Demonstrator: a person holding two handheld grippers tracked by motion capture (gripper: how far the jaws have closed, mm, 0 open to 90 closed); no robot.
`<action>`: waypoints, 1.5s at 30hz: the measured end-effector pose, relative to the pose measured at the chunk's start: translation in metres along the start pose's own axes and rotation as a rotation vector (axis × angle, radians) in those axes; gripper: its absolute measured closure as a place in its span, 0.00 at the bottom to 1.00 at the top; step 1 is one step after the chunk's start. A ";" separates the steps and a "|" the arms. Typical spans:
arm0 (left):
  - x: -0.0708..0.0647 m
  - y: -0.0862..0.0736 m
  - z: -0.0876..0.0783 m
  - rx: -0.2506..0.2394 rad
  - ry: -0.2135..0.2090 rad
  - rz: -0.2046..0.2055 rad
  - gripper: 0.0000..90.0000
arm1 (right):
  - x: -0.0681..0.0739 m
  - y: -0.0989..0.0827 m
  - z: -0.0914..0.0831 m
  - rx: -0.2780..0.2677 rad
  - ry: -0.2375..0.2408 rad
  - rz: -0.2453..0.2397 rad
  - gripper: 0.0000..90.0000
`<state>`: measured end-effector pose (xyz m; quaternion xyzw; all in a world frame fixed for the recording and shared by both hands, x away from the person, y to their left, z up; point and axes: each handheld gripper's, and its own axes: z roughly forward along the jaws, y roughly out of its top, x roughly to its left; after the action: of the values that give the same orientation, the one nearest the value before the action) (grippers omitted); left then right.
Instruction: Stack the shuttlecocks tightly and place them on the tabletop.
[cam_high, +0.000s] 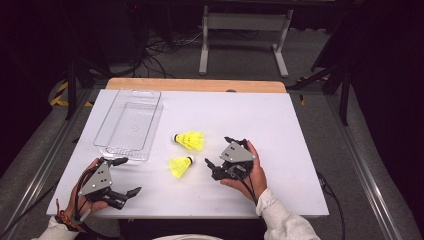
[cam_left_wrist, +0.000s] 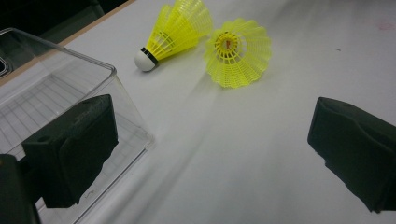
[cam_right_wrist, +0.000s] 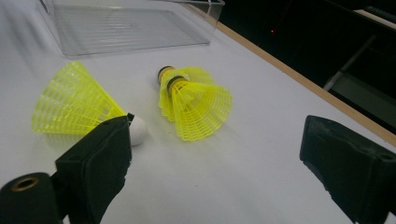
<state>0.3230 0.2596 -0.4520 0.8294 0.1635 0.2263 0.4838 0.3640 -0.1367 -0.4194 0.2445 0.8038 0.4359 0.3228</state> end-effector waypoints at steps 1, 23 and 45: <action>0.000 0.000 0.000 0.002 -0.001 0.000 0.03 | 0.000 0.000 0.000 0.000 0.000 0.000 0.11; 0.000 0.000 -0.001 0.001 -0.003 -0.001 0.03 | 0.037 0.000 0.003 0.013 0.068 -0.038 0.11; -0.001 0.000 0.001 0.007 -0.011 0.004 0.03 | 0.074 0.012 0.022 0.018 0.113 -0.056 0.15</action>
<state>0.3226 0.2583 -0.4522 0.8327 0.1600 0.2221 0.4814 0.3318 -0.0693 -0.4405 0.2000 0.8311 0.4325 0.2867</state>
